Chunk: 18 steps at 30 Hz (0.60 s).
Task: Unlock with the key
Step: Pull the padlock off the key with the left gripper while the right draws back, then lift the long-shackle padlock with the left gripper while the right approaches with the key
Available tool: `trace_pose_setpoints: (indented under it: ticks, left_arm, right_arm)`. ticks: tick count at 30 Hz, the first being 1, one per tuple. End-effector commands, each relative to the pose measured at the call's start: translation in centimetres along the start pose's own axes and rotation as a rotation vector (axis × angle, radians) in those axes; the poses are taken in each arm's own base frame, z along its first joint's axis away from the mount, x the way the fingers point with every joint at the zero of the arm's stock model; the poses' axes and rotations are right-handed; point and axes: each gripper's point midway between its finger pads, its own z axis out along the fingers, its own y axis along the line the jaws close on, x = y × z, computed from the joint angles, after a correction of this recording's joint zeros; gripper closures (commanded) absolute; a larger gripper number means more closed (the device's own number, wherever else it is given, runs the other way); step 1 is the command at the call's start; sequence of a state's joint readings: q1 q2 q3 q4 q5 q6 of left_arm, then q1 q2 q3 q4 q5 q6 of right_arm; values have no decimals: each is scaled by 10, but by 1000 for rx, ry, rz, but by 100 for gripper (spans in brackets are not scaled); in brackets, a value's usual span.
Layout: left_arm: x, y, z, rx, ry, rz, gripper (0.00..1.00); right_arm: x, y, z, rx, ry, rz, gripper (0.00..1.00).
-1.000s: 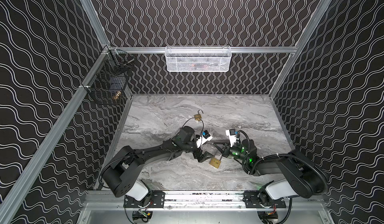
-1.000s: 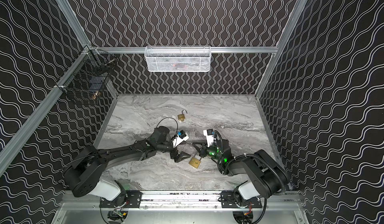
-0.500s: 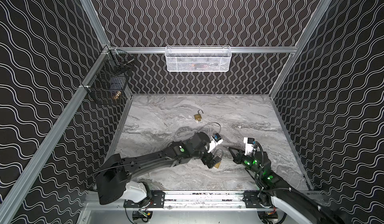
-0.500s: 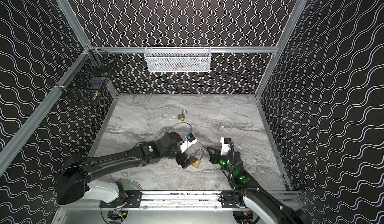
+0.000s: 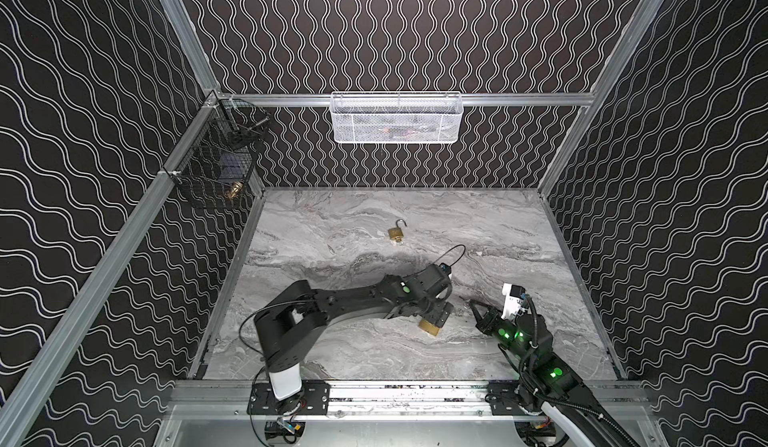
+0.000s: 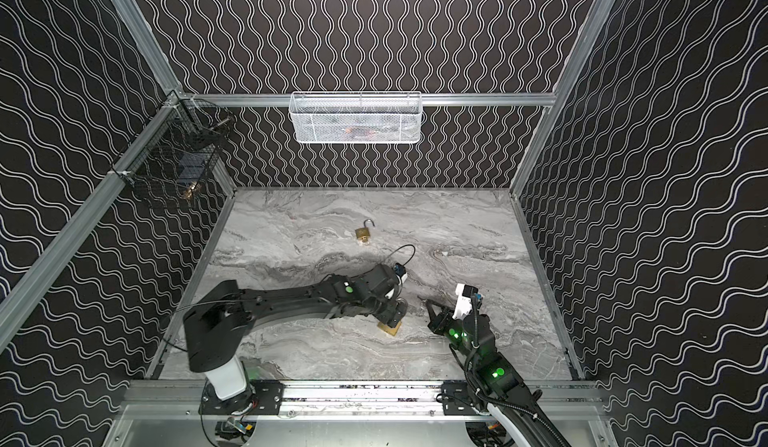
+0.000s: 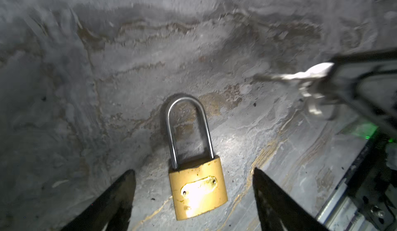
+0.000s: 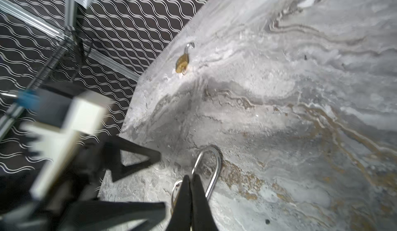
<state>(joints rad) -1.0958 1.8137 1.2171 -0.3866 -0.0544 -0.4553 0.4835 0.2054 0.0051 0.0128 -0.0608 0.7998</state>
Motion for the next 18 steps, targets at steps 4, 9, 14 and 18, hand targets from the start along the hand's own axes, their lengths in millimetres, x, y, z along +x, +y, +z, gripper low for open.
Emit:
trace_pose_setpoints:
  ticks: [4,9,14,18]
  left_arm:
    - [45,5,7,-42,151,-88,13]
    - [49,0,12,-70,179,-62,14]
    - [41,-6,16,-45,156,-56,15]
    - [43,6,21,-132,191,-46,15]
  right_arm:
    - [34,-38,1,96,92,25,100]
    - [35,-38,1,99,95,20,100]
    - [34,-39,1,101,94,18,100]
    - [33,-38,0,97,85,20,100]
